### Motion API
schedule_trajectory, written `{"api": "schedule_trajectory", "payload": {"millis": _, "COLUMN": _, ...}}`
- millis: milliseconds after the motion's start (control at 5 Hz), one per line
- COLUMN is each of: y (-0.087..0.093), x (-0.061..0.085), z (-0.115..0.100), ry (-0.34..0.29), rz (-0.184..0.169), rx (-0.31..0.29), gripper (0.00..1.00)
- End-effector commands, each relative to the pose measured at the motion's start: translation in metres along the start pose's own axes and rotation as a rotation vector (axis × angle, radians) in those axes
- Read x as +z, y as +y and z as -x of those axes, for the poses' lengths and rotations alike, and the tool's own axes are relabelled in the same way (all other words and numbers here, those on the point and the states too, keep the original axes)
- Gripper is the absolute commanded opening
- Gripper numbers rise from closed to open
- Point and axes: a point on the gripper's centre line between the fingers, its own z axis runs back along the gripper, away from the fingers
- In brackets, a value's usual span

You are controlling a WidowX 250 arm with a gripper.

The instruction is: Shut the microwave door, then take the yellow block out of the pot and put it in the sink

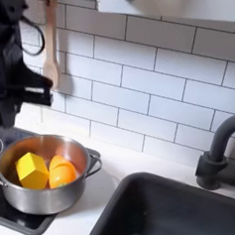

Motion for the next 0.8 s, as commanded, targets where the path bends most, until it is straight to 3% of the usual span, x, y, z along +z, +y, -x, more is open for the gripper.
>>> {"api": "schedule_trajectory", "payload": {"millis": 0, "y": 0.007, "x": 0.006, "z": -0.030, "ry": -0.065, "rz": -0.012, "rx": 0.020, "gripper": 0.00}}
{"api": "schedule_trajectory", "payload": {"millis": 600, "y": 0.019, "x": 0.017, "z": -0.064, "ry": -0.153, "rz": -0.035, "rx": 0.042, "gripper": 0.00}}
